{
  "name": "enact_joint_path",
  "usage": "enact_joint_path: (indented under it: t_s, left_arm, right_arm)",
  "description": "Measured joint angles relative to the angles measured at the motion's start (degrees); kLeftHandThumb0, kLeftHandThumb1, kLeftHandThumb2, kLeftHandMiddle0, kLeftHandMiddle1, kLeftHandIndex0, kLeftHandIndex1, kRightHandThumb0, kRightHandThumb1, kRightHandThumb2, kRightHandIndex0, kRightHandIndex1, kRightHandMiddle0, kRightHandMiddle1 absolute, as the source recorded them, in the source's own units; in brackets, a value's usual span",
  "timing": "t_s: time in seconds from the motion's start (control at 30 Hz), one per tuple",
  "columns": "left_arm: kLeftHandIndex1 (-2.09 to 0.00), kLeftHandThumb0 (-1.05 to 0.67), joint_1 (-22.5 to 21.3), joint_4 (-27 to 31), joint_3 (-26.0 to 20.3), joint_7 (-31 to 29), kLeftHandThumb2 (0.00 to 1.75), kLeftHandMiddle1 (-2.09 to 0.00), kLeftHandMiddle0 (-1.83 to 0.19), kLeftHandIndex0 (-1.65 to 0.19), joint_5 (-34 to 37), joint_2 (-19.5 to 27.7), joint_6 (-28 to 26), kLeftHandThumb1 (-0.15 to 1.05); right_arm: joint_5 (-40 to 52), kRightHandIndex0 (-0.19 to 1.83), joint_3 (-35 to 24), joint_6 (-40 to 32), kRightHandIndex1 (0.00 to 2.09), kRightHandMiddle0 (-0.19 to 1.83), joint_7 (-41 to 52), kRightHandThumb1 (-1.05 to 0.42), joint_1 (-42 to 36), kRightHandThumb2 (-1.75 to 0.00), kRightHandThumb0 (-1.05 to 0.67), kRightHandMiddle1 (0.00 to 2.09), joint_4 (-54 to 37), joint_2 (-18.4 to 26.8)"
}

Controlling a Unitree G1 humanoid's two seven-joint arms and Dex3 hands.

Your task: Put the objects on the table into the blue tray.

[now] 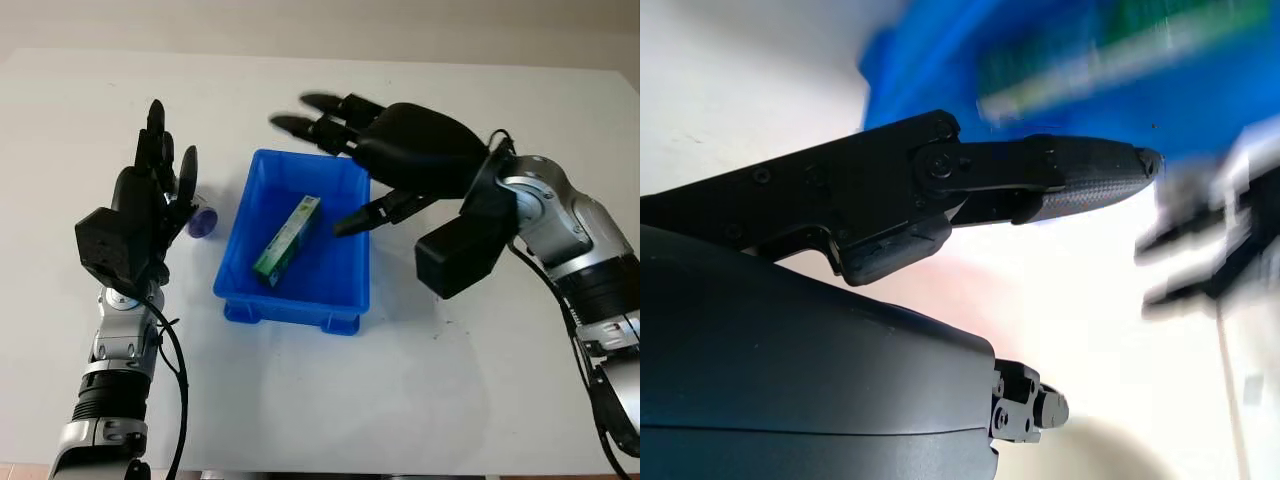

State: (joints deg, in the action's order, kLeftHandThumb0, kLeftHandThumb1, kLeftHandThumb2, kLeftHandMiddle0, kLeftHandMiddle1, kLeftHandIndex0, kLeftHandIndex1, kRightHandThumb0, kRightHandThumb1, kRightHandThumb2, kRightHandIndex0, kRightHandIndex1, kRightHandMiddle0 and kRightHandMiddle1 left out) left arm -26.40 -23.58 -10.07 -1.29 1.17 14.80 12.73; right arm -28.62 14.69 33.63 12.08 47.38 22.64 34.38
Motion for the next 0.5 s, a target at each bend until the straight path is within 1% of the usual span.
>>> enact_joint_path:
  t_s: [0.1, 0.13, 0.2, 0.27, 0.3, 0.4, 0.5]
  left_arm:
    - [-0.05, -0.7, 0.0, -0.1, 0.1, 0.0, 0.56, -0.05, 0.04, 0.06, 0.0, 0.0, 0.0, 1.05]
    - [-0.05, -0.7, 0.0, -0.1, 0.1, 0.0, 0.56, -0.05, 0.03, 0.05, 0.0, 0.0, 0.0, 1.05]
    - [-0.05, -0.71, 0.0, -0.1, 0.1, 0.0, 0.56, -0.06, 0.03, 0.05, 0.1, 0.0, 0.0, 1.05]
    - [-0.05, -0.71, 0.0, -0.1, 0.1, -0.1, 0.55, -0.05, 0.03, 0.05, 0.2, 0.0, 0.0, 1.05]
    - [-0.05, -0.71, 0.0, -0.1, 0.1, -0.2, 0.55, -0.05, 0.03, 0.05, 0.2, 0.0, 0.1, 1.05]
    - [-0.06, -0.7, 0.0, -0.1, 0.1, -0.2, 0.55, -0.05, 0.03, 0.04, 0.5, 0.0, 0.3, 1.05]
    - [-0.06, -0.7, 0.0, -0.1, 0.0, -0.2, 0.54, -0.06, 0.03, 0.04, 0.7, 0.0, 0.4, 1.05]
  right_arm:
    - [7.4, -0.19, -4.1, -0.2, 0.0, -0.19, -2.7, -1.05, -1.5, -0.5, -0.83, 0.0, 2.0, -3.2]
    - [10.6, -0.19, -5.8, -1.1, 0.0, -0.19, -3.2, -1.05, -2.1, -0.59, -0.84, 0.0, 3.0, -4.6]
    - [16.2, -0.19, -9.2, -4.0, 0.0, -0.19, -3.6, -1.05, -3.3, -0.66, -0.83, 0.0, 4.8, -7.3]
    - [20.6, -0.19, -11.4, -7.5, 0.0, -0.19, -2.9, -1.05, -4.9, -0.71, -0.79, 0.0, 5.1, -9.1]
    - [22.5, -0.19, -12.2, -10.0, 0.0, -0.19, -2.2, -1.05, -5.7, -0.72, -0.79, 0.0, 4.7, -10.0]
    - [30.4, -0.19, -15.3, -23.2, 0.0, -0.19, 0.3, -1.05, -8.6, -0.71, -0.79, 0.0, 1.2, -13.0]
    - [34.3, -0.19, -17.2, -31.6, 0.0, -0.19, 1.6, -1.05, -11.2, -0.75, -0.77, 0.0, -1.1, -14.3]
